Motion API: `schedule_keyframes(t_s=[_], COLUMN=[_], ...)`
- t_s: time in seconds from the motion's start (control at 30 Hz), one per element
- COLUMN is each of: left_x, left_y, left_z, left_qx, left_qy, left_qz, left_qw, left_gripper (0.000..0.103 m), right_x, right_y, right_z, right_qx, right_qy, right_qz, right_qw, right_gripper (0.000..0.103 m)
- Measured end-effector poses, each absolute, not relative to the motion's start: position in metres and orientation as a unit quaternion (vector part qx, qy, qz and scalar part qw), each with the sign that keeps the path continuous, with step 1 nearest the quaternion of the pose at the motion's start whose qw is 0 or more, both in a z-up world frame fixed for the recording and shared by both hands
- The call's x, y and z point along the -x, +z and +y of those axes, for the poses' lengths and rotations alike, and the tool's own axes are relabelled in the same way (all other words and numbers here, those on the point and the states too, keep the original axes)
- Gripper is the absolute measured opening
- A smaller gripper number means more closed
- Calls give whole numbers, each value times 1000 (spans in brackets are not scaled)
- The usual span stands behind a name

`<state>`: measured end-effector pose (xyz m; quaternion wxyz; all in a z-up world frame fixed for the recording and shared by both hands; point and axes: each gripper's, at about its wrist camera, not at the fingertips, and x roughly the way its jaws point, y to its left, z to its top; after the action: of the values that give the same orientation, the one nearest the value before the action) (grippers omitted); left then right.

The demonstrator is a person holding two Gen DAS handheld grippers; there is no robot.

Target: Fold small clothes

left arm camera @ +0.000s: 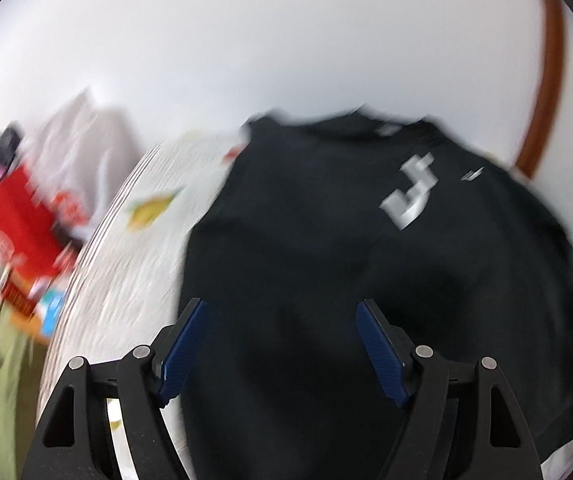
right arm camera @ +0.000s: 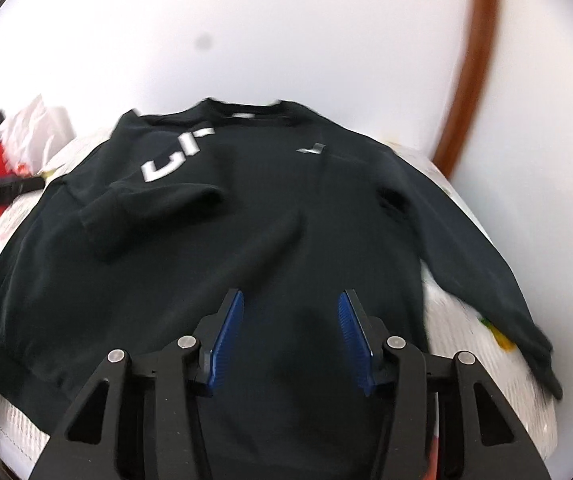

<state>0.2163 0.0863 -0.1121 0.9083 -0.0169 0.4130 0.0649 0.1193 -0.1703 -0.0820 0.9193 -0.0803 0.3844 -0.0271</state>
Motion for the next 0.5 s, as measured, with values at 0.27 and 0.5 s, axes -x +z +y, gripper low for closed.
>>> schedule_keyframes(t_s=[0.27,0.5], left_x=[-185,-167], left_y=[-159,-169], left_z=[132,135], left_qx=[48,48], left_qy=[77,67], left_qz=[469,453], left_qw=[879,888], left_gripper=[75,75], right_x=[-158,-189], right_y=[-89,-114], right_z=[-96,-24], right_qx=[111,177], right_qy=[61,115], right_qz=[393,391], right_qw=[911,896], right_gripper=[71,77])
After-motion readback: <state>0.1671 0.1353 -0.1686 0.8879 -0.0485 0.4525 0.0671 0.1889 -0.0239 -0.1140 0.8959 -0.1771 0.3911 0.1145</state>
